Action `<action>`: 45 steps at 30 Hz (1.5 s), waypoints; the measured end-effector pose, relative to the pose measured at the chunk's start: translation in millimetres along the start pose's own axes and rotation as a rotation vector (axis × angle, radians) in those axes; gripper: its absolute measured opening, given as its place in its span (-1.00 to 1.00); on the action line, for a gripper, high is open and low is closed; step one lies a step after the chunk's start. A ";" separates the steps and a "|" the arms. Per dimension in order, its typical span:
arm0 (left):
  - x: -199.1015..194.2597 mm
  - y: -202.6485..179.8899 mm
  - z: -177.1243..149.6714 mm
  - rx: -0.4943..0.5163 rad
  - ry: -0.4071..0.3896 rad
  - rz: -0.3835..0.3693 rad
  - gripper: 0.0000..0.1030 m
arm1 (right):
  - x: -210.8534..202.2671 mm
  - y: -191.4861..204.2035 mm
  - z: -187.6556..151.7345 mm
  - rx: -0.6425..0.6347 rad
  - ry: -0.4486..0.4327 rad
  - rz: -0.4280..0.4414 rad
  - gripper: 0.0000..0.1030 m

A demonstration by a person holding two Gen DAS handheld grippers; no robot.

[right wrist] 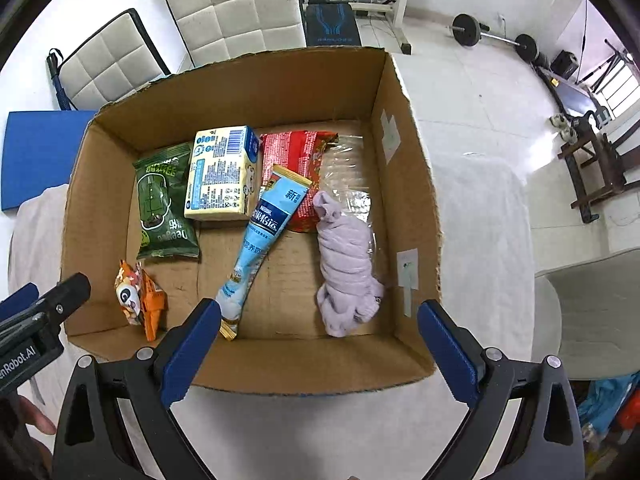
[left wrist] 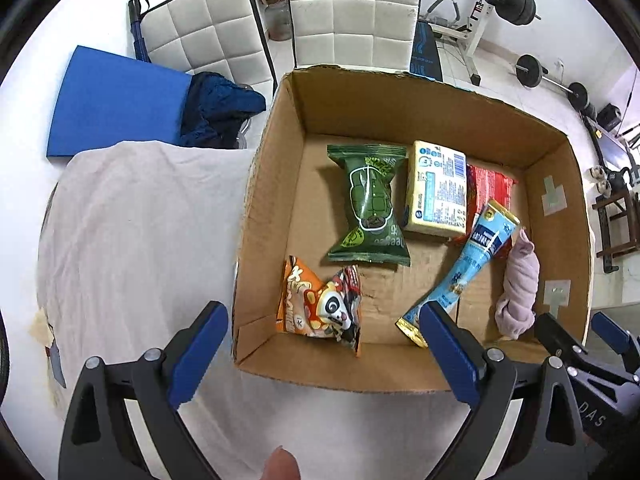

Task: Organize soft objects

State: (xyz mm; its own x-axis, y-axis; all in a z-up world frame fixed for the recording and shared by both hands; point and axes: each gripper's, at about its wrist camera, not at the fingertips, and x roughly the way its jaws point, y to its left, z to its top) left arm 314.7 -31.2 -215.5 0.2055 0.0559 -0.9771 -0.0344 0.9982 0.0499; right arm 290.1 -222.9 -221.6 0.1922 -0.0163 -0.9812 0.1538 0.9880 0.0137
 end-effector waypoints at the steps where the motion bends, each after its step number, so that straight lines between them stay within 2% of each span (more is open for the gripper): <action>1: -1.1 -0.4 -1.9 0.002 0.000 0.004 0.90 | -2.7 -1.8 -1.8 0.003 0.000 0.002 0.95; 7: -17.8 -1.9 -11.4 0.005 -0.026 0.008 0.90 | -19.3 -3.4 -9.2 -0.003 -0.024 0.006 0.95; 14: -73.8 -4.5 -32.0 0.010 -0.140 0.027 0.91 | -68.8 -14.9 -25.0 0.001 -0.099 0.004 0.95; 17: -105.5 -6.3 -47.3 0.016 -0.187 0.018 1.00 | -101.5 -20.0 -41.6 -0.009 -0.152 0.007 0.95; 26: -195.6 -3.3 -95.2 0.024 -0.296 -0.033 1.00 | -204.9 -37.9 -105.6 -0.031 -0.274 0.067 0.95; 29: -223.9 -6.3 -114.9 0.042 -0.341 -0.030 1.00 | -238.7 -43.9 -128.4 -0.036 -0.311 0.076 0.96; 37: -269.4 -13.9 -155.9 0.078 -0.385 -0.048 1.00 | -310.7 -57.3 -176.6 -0.043 -0.373 0.094 0.96; 45: -300.1 -11.3 -182.5 0.062 -0.422 -0.059 1.00 | -358.8 -59.1 -214.5 -0.071 -0.420 0.085 0.96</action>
State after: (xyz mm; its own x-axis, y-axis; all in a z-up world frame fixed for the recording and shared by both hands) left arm 74.9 -63.5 39.3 0.5880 -0.0099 -0.8088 0.0456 0.9987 0.0209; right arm 4.2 -242.6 88.4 0.5812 0.0195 -0.8135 0.0561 0.9964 0.0639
